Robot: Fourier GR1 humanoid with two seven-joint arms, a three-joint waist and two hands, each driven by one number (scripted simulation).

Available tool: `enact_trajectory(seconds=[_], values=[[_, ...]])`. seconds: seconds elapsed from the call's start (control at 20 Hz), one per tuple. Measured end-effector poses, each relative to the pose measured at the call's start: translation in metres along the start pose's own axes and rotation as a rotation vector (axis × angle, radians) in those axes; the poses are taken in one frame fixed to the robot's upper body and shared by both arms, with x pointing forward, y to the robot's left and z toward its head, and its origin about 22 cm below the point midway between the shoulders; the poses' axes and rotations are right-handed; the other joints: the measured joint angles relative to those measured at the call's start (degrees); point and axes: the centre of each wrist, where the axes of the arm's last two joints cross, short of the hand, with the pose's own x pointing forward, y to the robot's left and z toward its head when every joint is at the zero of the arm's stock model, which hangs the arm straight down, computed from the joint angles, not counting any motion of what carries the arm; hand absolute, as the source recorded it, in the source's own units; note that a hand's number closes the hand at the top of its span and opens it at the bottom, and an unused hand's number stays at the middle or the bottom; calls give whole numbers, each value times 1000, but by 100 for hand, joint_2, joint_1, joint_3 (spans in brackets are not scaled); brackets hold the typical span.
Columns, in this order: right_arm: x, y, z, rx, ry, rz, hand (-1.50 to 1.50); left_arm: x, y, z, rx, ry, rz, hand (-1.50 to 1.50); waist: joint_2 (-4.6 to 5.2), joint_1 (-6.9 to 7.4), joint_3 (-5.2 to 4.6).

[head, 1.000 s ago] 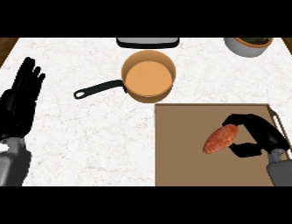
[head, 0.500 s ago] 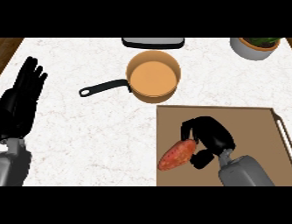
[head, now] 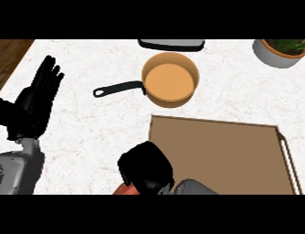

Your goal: Pick the sweet potato from the tray and place it in the pot

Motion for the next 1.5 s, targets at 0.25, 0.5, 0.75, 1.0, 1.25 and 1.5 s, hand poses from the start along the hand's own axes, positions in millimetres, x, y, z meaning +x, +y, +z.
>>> enact_trajectory(seconds=[0.25,0.5,0.75,1.0,1.25,1.5], values=[[38,-17,13,-211,-3,-72,150,-1,3,-2,14,7,-4,0,-33,-72,7],[64,-48,24,-492,5,-148,150,-3,6,-3,30,13,-2,0,-64,-182,5],[85,-84,27,-712,-8,-161,150,-3,11,-2,46,13,-14,0,-69,-256,4],[96,-110,18,-820,13,-133,150,-3,10,-2,59,12,-12,0,-48,-317,5],[91,-136,3,-867,57,-191,150,-3,17,-1,70,4,-12,0,-17,-351,9],[69,-154,-19,-883,127,-274,150,-4,24,3,77,3,-11,0,3,-404,13]])
